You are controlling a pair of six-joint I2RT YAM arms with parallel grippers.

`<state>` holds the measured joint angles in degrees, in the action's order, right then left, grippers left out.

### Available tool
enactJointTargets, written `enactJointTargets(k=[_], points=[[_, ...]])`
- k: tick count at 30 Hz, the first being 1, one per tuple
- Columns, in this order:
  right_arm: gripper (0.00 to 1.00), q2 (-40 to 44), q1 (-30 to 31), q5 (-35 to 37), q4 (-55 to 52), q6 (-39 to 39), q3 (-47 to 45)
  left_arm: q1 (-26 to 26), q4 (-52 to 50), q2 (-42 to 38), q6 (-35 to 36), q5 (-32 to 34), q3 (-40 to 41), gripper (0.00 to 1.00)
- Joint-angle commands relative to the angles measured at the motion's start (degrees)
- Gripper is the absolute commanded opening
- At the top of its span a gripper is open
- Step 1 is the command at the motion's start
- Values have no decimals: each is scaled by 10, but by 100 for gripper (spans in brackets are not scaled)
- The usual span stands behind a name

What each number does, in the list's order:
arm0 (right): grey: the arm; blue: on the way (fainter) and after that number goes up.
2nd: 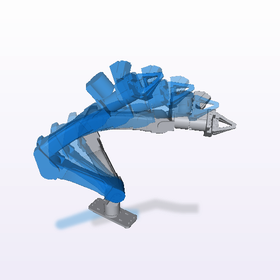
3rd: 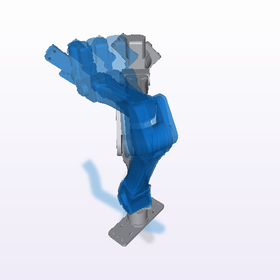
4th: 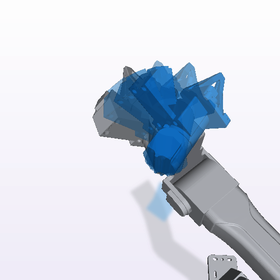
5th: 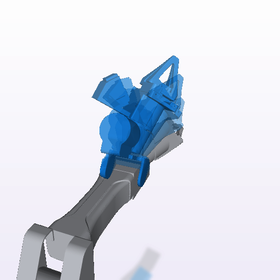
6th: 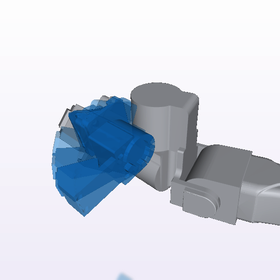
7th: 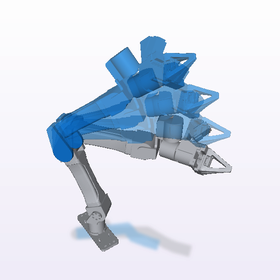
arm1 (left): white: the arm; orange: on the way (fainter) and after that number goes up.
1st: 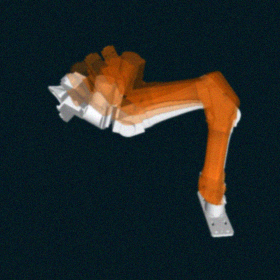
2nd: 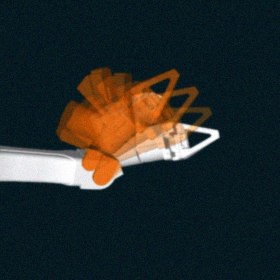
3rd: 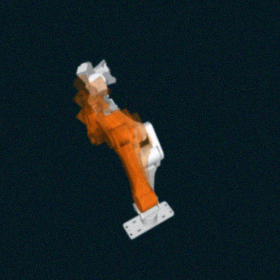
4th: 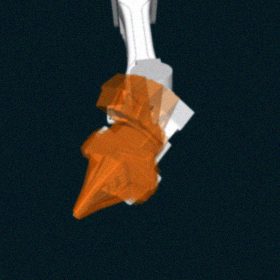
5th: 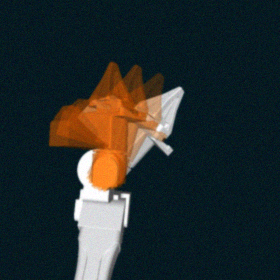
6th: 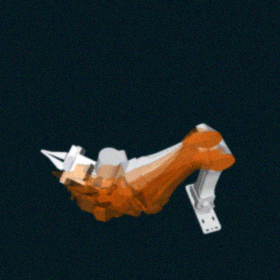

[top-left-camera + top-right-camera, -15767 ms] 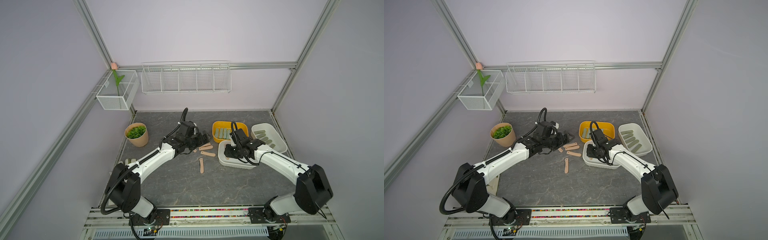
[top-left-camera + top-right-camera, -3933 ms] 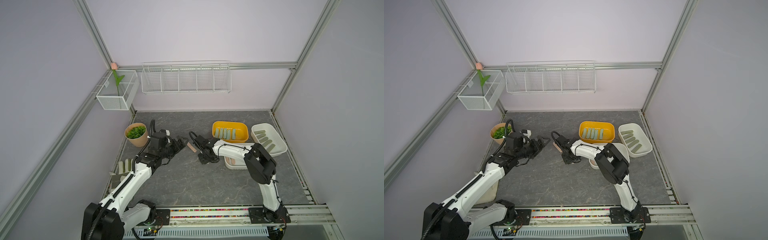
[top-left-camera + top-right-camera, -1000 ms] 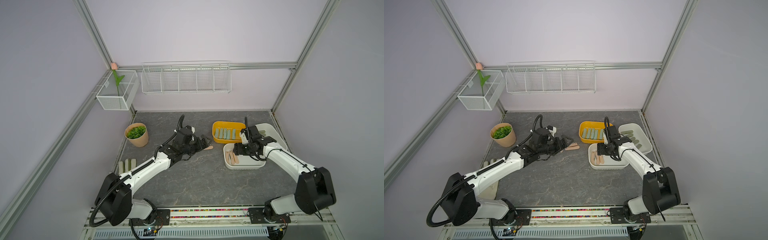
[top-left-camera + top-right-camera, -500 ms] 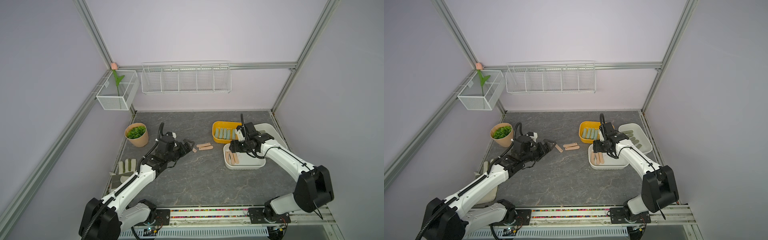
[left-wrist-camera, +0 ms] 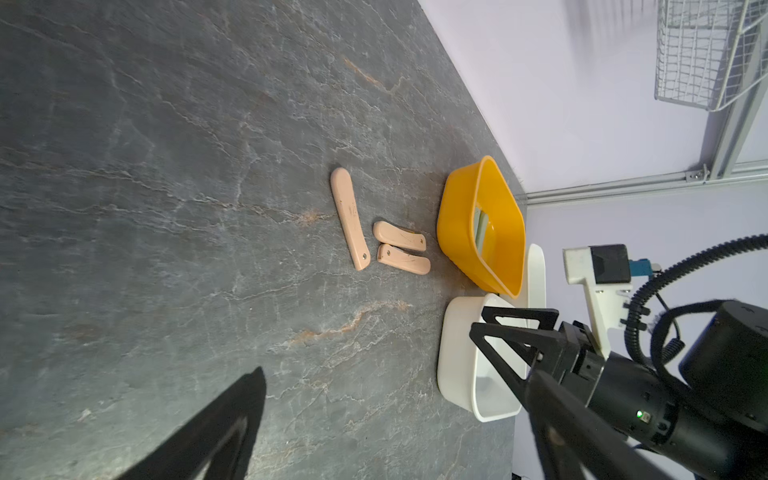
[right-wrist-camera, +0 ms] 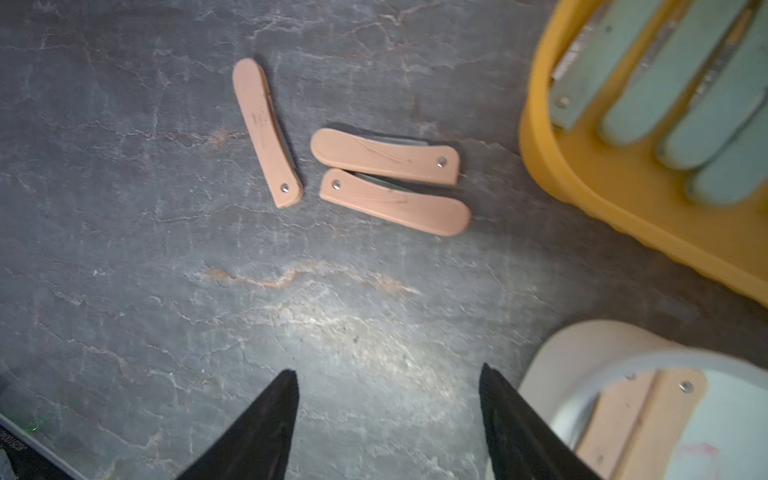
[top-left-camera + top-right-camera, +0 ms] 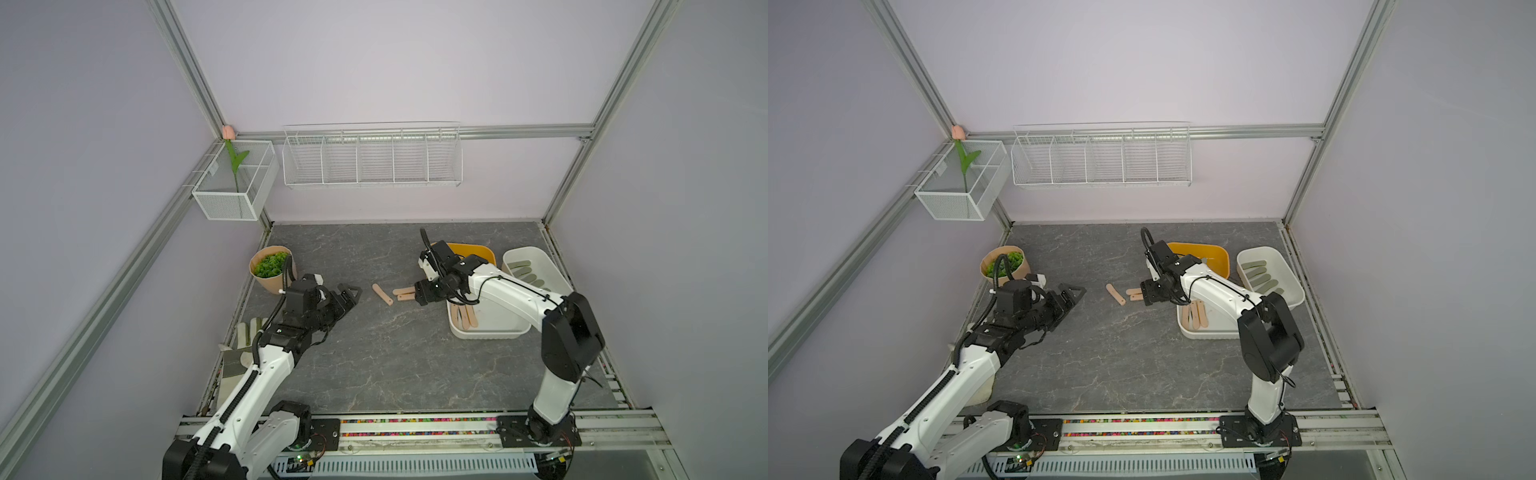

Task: Place the fruit knives into the storage box by color
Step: Pick up the fruit knife from the center of the board.

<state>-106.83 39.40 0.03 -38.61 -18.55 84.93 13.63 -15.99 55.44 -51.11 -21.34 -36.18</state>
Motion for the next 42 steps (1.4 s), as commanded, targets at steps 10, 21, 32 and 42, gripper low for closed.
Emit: enactJointTargets(k=[10, 21, 32, 42], points=[[72, -165, 73, 52, -70, 38, 193, -55, -7, -7, 18, -69, 16, 99], [67, -273, 87, 42, -91, 59, 320, -79, -8, -6, 25, -92, 23, 99], [60, -347, 91, 62, -130, 81, 414, -86, -18, -22, 24, -96, 25, 99], [56, -380, 92, 65, -142, 88, 437, -88, -23, -17, 25, -99, 16, 99]])
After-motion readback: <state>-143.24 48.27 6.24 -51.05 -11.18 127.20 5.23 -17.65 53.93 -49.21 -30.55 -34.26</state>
